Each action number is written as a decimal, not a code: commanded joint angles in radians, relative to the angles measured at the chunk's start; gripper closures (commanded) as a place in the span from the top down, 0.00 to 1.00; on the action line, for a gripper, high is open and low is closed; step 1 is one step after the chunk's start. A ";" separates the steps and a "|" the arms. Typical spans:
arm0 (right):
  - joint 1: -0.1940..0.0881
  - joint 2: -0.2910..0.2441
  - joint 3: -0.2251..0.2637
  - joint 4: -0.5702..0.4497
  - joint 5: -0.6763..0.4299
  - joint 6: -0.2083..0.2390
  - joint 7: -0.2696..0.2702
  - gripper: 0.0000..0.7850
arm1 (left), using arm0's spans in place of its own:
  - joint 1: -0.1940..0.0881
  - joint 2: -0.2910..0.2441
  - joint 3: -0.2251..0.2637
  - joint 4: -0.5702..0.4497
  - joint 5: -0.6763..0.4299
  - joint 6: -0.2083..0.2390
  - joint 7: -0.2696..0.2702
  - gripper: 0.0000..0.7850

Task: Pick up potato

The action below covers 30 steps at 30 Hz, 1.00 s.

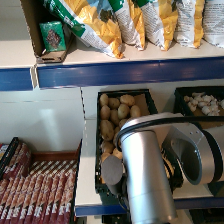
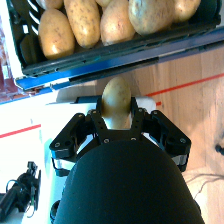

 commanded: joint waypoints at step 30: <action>-0.082 0.053 0.004 0.231 -0.324 -0.062 0.183 0.00 | 0.000 0.000 0.000 0.000 0.000 0.000 0.000 0.00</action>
